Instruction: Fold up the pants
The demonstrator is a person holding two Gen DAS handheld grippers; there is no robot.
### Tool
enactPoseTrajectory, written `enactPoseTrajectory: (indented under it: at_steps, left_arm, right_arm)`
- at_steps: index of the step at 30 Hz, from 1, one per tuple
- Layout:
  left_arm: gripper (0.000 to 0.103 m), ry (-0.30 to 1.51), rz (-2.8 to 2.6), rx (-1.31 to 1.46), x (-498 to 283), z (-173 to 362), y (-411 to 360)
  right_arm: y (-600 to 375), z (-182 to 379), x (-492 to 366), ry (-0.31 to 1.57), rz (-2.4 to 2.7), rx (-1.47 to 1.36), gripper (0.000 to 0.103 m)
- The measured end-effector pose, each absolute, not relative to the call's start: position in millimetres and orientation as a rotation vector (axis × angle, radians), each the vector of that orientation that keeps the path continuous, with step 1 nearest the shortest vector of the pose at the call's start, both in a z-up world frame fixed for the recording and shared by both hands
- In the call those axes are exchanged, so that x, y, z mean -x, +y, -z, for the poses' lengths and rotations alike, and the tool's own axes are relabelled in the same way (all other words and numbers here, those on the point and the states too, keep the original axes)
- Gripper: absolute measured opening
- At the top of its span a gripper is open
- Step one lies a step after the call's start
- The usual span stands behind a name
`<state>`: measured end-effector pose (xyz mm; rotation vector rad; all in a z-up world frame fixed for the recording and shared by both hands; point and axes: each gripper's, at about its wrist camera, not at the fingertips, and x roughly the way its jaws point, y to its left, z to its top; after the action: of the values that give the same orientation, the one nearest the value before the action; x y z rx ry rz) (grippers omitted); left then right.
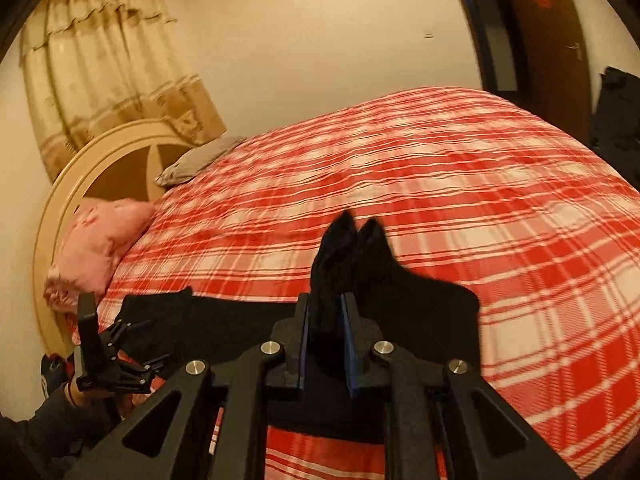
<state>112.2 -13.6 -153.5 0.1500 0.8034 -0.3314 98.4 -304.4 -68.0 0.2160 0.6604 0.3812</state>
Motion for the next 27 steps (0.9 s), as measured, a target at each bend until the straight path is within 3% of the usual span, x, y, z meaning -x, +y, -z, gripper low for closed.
enactPoseTrajectory:
  at_steps: [9,16,17,18,19,20,21,27]
  left_arm:
    - [0.103,0.793,0.334,-0.105,-108.0,150.4,2.6]
    - [0.103,0.795,0.401,-0.053,-110.1,142.1,-2.3]
    - [0.103,0.804,0.424,-0.036,-111.5,142.0,-5.3]
    - [0.103,0.813,0.446,-0.025,-112.9,142.7,-9.9]
    - [0.103,0.819,0.459,-0.02,-113.7,142.7,-14.0]
    - [0.103,0.825,0.479,-0.019,-115.1,142.8,-20.9]
    - [0.103,0.827,0.491,-0.021,-115.3,142.3,-26.5]
    - [0.103,0.836,0.603,-0.067,-120.1,137.1,-74.4]
  right_arm:
    - [-229.2,81.0,-114.3,0.715,-0.497,-0.126,0.012]
    - [-206.8,130.4,-110.6,0.919,-0.551,-0.014,0.013]
    - [-204.4,139.1,-110.3,0.953,-0.549,0.016,0.016]
    - [-203.1,144.5,-109.2,0.972,-0.546,0.037,0.029]
    - [-201.9,152.4,-107.6,0.995,-0.547,0.064,0.054]
    - [-201.3,157.5,-104.5,1.013,-0.557,0.078,0.065]
    - [-202.9,159.8,-100.6,1.019,-0.577,0.081,0.069]
    - [-246.9,138.0,-82.0,0.906,-0.659,-0.039,0.069]
